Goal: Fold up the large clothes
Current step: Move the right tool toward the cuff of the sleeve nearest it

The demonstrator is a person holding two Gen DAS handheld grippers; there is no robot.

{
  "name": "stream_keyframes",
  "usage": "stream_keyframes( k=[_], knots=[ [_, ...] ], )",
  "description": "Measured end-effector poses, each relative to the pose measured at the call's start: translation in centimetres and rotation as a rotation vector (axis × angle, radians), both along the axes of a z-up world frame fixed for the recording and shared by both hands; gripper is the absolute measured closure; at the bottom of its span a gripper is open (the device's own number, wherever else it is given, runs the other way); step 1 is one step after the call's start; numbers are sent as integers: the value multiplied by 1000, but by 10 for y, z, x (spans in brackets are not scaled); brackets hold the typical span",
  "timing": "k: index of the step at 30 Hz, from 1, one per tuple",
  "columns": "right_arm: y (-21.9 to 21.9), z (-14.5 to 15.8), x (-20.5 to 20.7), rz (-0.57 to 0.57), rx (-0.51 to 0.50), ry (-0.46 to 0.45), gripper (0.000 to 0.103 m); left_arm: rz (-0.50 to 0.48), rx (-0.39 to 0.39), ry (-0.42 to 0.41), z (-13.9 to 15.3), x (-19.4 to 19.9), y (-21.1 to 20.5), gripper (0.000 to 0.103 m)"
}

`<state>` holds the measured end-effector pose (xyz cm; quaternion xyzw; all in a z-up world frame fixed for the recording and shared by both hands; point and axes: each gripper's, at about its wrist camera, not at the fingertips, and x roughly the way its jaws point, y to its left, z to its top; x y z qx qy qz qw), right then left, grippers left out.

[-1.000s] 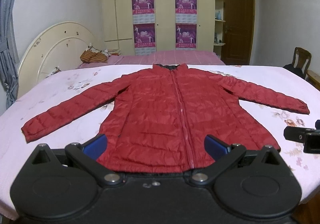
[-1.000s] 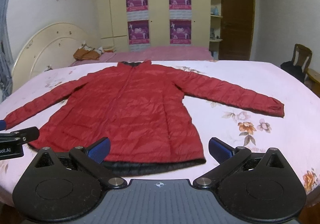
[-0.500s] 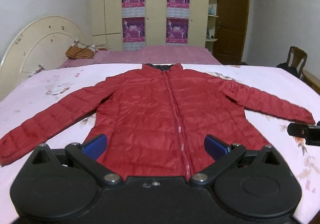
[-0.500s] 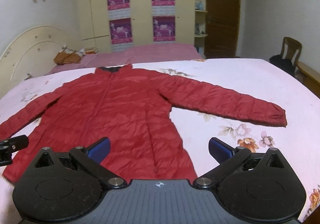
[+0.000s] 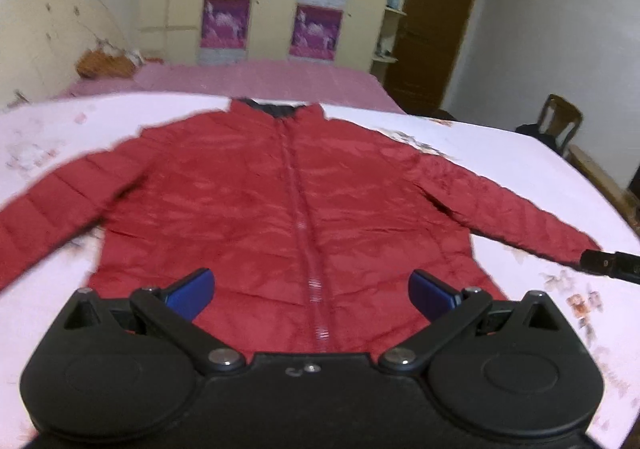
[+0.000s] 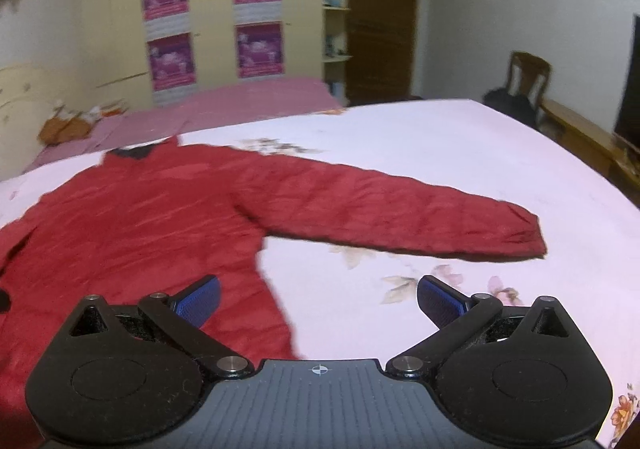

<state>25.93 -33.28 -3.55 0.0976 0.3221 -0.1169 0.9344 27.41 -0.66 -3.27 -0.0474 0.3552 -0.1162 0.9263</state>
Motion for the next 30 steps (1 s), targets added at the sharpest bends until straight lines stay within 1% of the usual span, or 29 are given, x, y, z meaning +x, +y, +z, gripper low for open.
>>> stream_keyframes(
  k=[4, 8, 10, 15, 21, 22, 23, 24, 25, 30],
  knots=[
    [-45, -16, 18, -95, 0, 34, 0, -1, 11, 30, -11, 20, -20, 1],
    [-86, -30, 35, -154, 9, 53, 0, -17, 66, 29, -18, 38, -43, 1],
    [-108, -36, 37, -200, 44, 33, 0, -24, 79, 33, -23, 49, -54, 1],
    [-163, -62, 40, -308, 152, -1, 1, -14, 71, 68, -38, 75, -80, 1],
    [-195, -81, 36, -361, 256, -36, 1, -27, 93, 75, -49, 91, -103, 1],
    [-197, -82, 36, -367, 270, -38, 3, -27, 94, 76, -50, 94, -105, 1],
    [-202, -85, 36, -372, 288, -45, 26, -27, 97, 77, -50, 96, -106, 1],
    [-206, -87, 36, -377, 317, -37, 37, -24, 100, 78, -51, 99, -108, 1],
    [-209, -90, 34, -390, 348, -31, 41, -20, 103, 77, -51, 102, -109, 1],
    [-228, -102, 24, -448, 474, -62, 41, 4, 125, 61, -50, 114, -110, 1]
  ],
)
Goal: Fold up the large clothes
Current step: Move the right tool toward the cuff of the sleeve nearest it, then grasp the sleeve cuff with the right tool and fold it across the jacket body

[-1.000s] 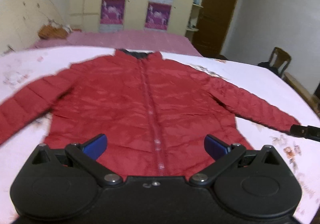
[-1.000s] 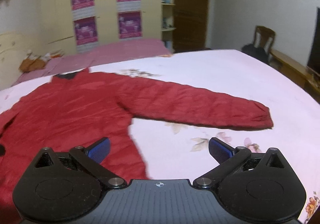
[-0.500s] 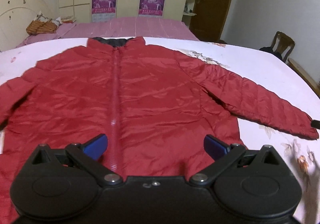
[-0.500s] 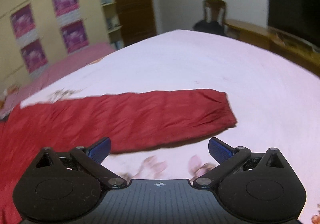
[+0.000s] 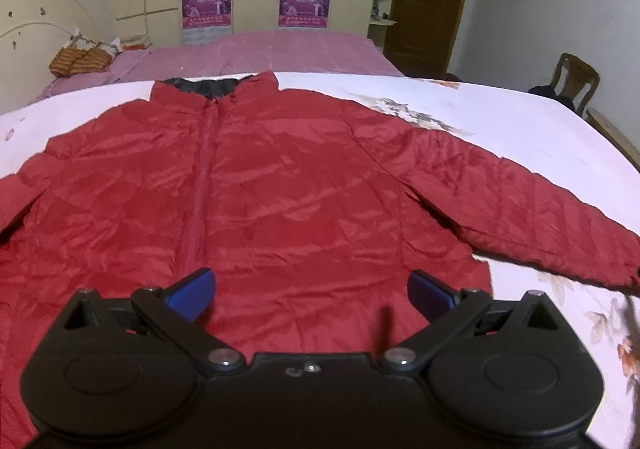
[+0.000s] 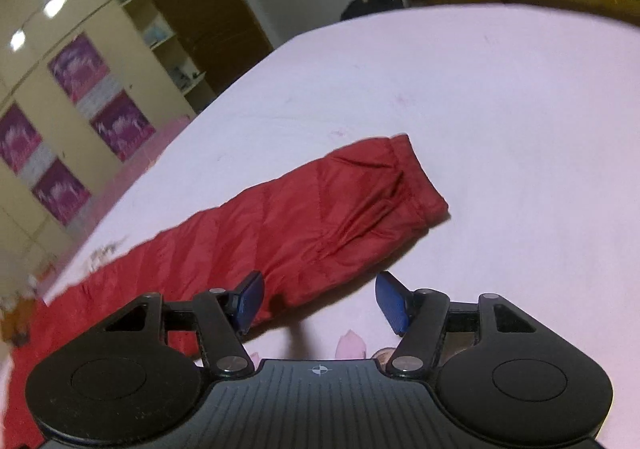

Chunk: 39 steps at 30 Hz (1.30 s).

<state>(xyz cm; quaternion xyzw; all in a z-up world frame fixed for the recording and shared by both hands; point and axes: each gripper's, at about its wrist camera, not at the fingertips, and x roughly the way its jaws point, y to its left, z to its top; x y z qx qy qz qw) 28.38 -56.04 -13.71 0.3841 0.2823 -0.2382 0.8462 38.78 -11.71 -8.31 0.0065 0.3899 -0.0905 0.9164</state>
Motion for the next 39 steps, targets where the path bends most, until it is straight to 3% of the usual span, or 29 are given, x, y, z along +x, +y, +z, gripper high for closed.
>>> stream_keyframes(
  k=[6, 8, 10, 11, 12, 19, 27, 32, 39],
  knots=[
    [-11, -1, 2, -30, 5, -26, 44, 52, 17, 8, 7, 15, 15, 0],
    [-13, 1, 6, -29, -26, 0, 73, 59, 32, 18, 10, 18, 24, 0],
    [-14, 1, 11, -14, -44, 7, 82, 57, 34, 15, 13, 18, 33, 2],
    [-14, 4, 14, -9, -58, 10, 94, 55, 35, 9, 15, 16, 39, 5],
    [-13, 8, 16, -2, -79, 9, 97, 59, 44, 4, 17, 14, 45, 6],
    [40, 59, 39, 142, -273, -66, 97, 122, 30, -37, 27, 8, 95, 6],
    [179, 98, 78, 456, -413, -145, 97, 138, -46, -35, 19, 14, 158, 16],
    [279, 98, 99, 677, -467, -161, 98, 147, -84, -33, 16, 12, 201, 16],
    [405, 67, 108, 929, -482, -144, 98, 157, -158, -24, 15, 17, 254, 16]
  ],
)
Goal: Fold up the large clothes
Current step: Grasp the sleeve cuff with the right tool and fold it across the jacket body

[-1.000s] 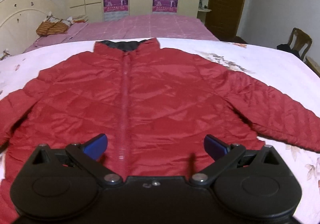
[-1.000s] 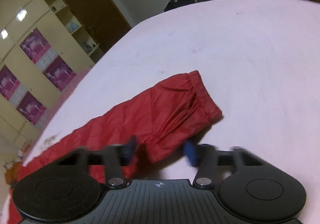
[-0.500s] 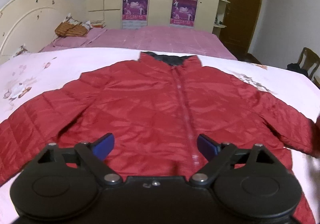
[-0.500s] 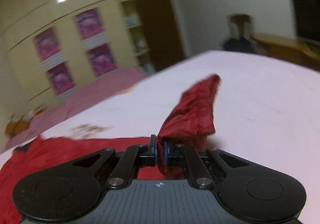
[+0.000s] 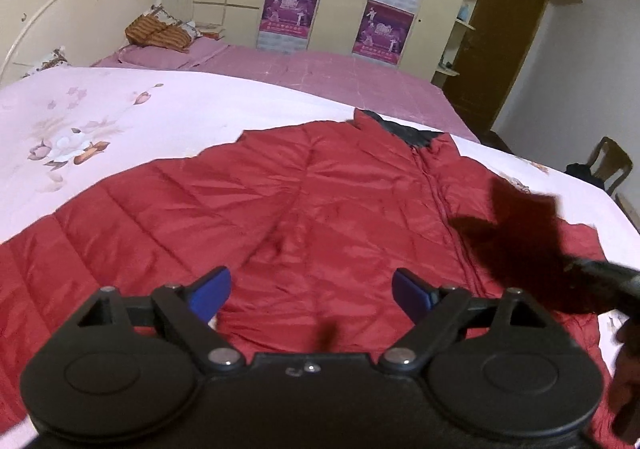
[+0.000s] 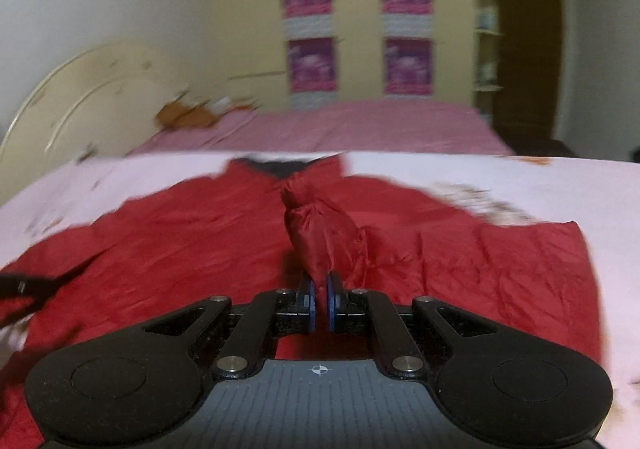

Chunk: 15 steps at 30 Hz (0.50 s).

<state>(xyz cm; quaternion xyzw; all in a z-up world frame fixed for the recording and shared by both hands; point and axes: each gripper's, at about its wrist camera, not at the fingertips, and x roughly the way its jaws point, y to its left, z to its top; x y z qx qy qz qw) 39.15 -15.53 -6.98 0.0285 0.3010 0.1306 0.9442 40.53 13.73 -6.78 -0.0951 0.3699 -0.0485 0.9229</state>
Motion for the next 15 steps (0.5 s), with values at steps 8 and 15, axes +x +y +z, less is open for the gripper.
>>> stream_keyframes(
  k=[8, 15],
  knots=[
    [81, -34, 15, 137, -32, 65, 98, -5, -54, 2, -3, 4, 31, 24],
    [111, -39, 26, 186, -87, 77, 87, -74, -148, 17, -8, 16, 22, 8]
  ],
)
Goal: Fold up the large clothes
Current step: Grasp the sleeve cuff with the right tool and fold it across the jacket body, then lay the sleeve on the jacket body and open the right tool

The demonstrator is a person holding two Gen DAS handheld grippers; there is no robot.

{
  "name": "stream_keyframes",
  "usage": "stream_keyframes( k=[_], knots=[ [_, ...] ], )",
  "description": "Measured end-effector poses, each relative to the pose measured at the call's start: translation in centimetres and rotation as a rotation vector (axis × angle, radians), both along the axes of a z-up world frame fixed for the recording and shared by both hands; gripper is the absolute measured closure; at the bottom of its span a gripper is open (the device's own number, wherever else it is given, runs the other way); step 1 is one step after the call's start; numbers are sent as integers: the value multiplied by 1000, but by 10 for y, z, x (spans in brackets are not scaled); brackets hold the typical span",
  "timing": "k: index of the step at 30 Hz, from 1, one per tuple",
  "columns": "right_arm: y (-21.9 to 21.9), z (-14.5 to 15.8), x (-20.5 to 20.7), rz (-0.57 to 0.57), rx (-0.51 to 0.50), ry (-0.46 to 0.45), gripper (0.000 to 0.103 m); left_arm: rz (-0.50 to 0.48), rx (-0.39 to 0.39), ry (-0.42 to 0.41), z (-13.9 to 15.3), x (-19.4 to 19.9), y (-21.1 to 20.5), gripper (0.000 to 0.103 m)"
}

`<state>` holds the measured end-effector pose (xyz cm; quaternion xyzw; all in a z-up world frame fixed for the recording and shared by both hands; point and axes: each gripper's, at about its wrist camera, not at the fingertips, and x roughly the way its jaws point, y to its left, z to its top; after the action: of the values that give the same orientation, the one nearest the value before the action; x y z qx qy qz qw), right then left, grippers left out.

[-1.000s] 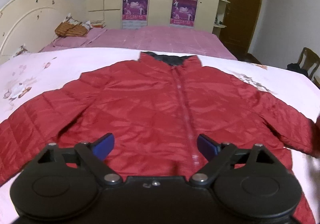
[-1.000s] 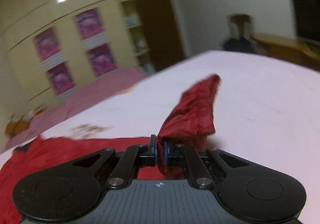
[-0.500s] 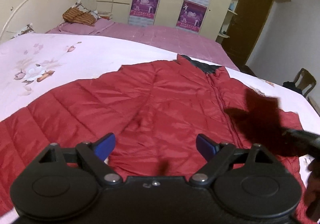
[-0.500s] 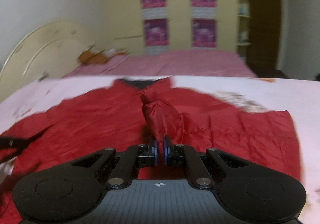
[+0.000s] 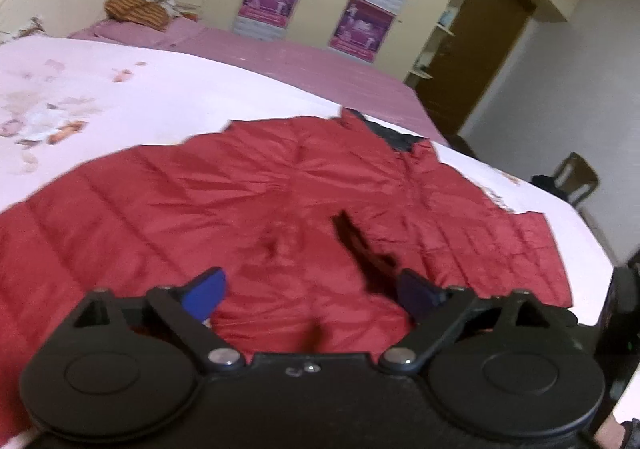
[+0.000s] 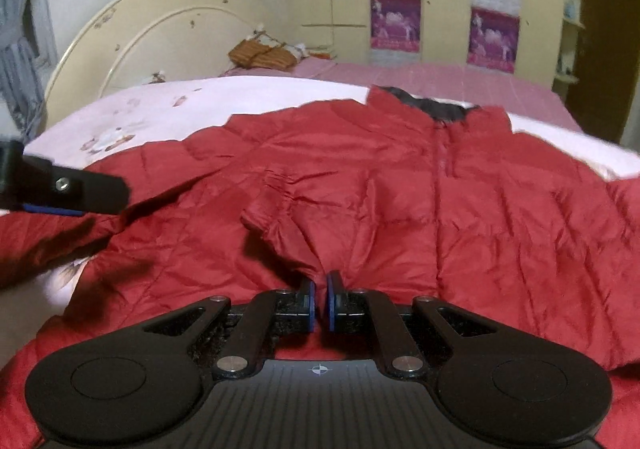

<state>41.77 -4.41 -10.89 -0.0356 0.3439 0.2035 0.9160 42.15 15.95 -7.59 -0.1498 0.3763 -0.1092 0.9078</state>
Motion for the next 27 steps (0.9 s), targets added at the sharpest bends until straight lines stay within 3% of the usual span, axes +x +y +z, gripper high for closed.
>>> stream_keyframes(
  k=[1, 2, 3, 6, 7, 8, 10, 12, 13, 14, 15, 18, 22, 27],
  knots=[
    [-3, 3, -3, 0, -4, -18, 55, -15, -10, 1, -1, 2, -5, 8],
    [-10, 7, -8, -18, 1, -50, 32, -31, -25, 5, -3, 7, -11, 8],
    [-19, 12, -13, -43, 3, -85, 32, -47, -40, 10, -5, 11, -17, 8],
    [-57, 24, -20, -132, 23, -100, 32, -71, -69, 53, -17, 28, -36, 11],
    [-73, 27, -22, -166, 40, -107, 44, -71, -66, 69, -22, 35, -42, 12],
    [-88, 29, -23, -203, 48, -105, 62, -71, -61, 92, -27, 42, -47, 16],
    [-123, 32, -25, -293, 69, -93, 74, -79, -40, 129, -36, 53, -58, 24],
    [-157, 35, -28, -382, 105, -92, 79, -88, 24, 123, -40, 60, -69, 57],
    [-173, 36, -30, -425, 120, -92, 80, -100, 55, 113, -41, 63, -75, 66],
    [-186, 37, -32, -463, 133, -94, 80, -109, 70, 100, -42, 66, -79, 82],
    [-199, 37, -33, -500, 147, -95, 80, -108, 71, 90, -42, 68, -81, 86],
    [-228, 36, -33, -581, 161, -82, 80, -105, 48, 15, -29, 70, -82, 93],
    [-246, 33, -30, -615, 174, -72, 80, -56, 69, -112, 2, 61, -69, 94],
    [-253, 31, -26, -597, 170, -67, 80, 18, 121, -92, -4, 54, -42, 94]
  ],
)
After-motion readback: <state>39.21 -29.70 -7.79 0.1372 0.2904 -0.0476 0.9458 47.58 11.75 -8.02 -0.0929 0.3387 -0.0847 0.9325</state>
